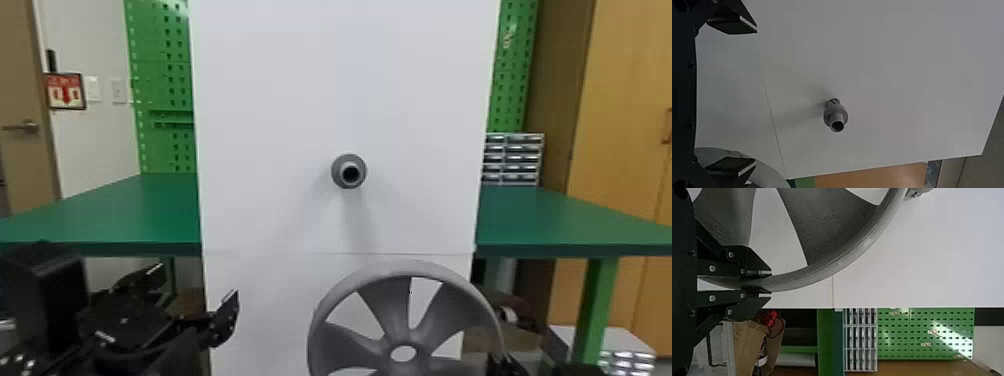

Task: Hold the wheel and insert it

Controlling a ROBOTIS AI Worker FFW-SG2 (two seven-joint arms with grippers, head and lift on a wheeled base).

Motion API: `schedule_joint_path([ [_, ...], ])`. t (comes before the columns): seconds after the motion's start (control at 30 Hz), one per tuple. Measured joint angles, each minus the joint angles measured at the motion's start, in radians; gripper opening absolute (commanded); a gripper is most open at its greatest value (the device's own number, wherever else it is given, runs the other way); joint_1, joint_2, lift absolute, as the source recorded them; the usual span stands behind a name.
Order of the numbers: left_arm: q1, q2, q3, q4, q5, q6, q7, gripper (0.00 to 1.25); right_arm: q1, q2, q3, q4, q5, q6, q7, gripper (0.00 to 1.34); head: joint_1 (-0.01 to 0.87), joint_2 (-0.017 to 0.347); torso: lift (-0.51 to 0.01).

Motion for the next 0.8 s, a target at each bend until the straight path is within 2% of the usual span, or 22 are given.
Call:
schedule_joint_path([
  [0.8, 0.004, 0.000, -0.004, 0.000, -0.002, 0.000, 0.000, 1.15, -0.023, 0.014, 0.018, -0.033, -0.008, 0.056, 0.000, 0.12, 0.210, 0.009, -0.442],
])
